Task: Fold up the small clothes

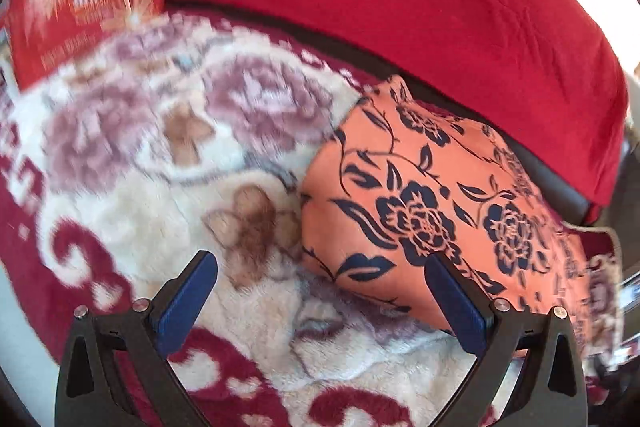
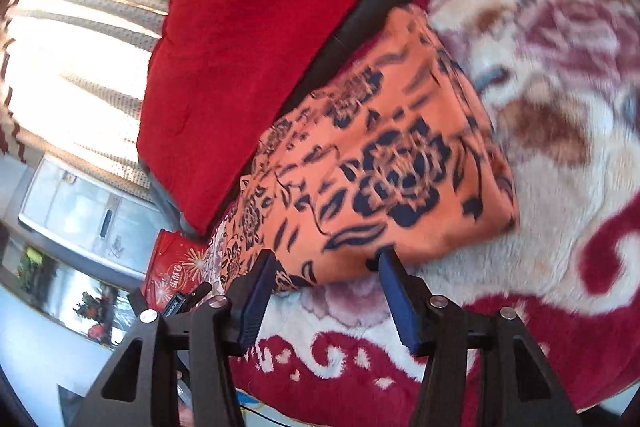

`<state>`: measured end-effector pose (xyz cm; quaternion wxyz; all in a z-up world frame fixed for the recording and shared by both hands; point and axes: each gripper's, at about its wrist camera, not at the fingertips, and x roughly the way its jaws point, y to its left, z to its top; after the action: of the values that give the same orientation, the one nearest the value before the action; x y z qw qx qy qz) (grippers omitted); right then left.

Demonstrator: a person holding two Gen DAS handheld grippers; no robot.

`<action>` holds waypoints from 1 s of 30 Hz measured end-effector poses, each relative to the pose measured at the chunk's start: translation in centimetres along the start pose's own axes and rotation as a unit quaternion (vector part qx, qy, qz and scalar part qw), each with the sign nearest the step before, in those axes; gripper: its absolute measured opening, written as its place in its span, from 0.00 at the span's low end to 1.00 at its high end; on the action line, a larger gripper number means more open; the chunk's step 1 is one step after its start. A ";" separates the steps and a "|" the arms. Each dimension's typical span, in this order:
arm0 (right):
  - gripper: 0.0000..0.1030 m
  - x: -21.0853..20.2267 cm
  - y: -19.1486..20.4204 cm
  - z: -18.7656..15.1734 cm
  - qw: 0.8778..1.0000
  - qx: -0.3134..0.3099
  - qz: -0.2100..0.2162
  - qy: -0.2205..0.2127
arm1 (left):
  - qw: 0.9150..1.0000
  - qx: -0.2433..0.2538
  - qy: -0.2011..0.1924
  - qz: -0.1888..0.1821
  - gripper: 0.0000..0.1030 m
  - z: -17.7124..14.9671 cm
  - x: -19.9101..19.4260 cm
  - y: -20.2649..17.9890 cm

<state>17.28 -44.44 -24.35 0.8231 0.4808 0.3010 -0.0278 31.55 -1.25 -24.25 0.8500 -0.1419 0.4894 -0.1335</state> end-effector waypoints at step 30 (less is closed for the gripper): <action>0.57 2.1 -4.4 0.7 0.991 0.124 0.034 -0.046 | 0.953 -0.243 0.093 -0.154 0.44 -0.8 5.8 2.7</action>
<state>17.90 -46.83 -28.62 0.7708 0.5869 0.2407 -0.0591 33.94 -0.95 -30.21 0.7098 -0.4047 0.5562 -0.1520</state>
